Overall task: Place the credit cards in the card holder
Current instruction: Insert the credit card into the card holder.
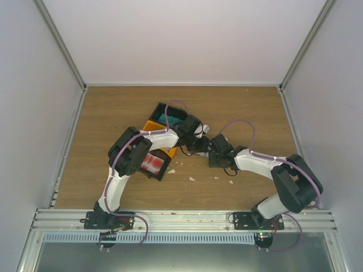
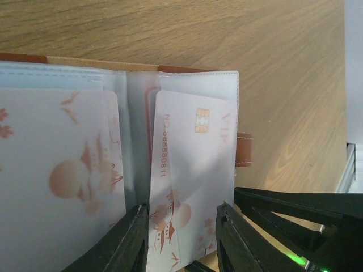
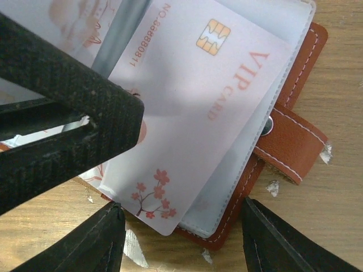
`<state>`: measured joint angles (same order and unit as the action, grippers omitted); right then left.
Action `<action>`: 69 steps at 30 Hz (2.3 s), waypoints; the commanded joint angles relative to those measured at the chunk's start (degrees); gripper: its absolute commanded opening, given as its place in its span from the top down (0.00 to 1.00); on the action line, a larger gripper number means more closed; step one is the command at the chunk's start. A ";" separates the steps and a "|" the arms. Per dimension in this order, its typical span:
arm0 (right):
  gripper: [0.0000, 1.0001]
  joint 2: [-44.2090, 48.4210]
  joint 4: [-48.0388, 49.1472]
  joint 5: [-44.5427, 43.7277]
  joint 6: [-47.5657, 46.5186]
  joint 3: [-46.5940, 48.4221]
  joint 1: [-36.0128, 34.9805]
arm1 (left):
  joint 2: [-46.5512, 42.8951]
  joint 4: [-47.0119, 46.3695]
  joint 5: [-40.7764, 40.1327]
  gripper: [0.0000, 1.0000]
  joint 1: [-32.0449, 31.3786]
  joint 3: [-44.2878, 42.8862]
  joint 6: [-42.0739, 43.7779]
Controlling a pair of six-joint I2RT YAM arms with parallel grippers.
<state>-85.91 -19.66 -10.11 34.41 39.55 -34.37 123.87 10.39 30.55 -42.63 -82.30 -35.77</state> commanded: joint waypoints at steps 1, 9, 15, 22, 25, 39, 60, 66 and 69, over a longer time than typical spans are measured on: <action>0.44 2.40 1.61 1.57 1.00 -1.09 1.62 | 0.75 -4.46 5.49 0.64 -0.35 0.26 -0.74; 0.56 3.38 2.74 3.33 0.94 -2.35 2.98 | 0.88 -6.55 6.88 0.66 -0.35 2.33 -3.07; 0.55 4.17 2.57 3.48 0.76 -2.54 3.26 | 1.49 -5.64 6.32 0.65 -0.43 2.38 -2.99; 0.34 8.44 1.15 4.21 1.27 -3.53 4.18 | 1.31 -4.60 4.52 0.63 -0.43 0.60 -0.71; 0.33 12.27 0.28 4.95 2.16 -4.39 6.00 | 1.41 -3.55 3.55 0.63 -0.36 -0.71 0.76; 0.51 15.29 1.00 16.81 7.51 -7.72 20.20 | -2.02 -5.19 -0.42 0.67 -0.35 3.61 -0.78; 0.78 5.64 5.91 26.27 4.11 -8.66 21.16 | -2.08 -7.71 1.54 0.89 -0.87 7.07 -3.31; 0.79 4.20 7.14 27.32 3.74 -8.53 21.16 | -2.06 -8.27 2.65 0.90 -1.04 7.02 -3.47; 0.80 4.06 7.54 27.39 3.73 -8.44 21.17 | -2.15 -8.87 4.28 0.90 -1.12 7.05 -3.45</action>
<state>-80.36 -11.51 16.78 39.05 31.24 -13.69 122.30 4.03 31.94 -42.92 -75.92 -39.07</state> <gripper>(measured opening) 0.206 0.103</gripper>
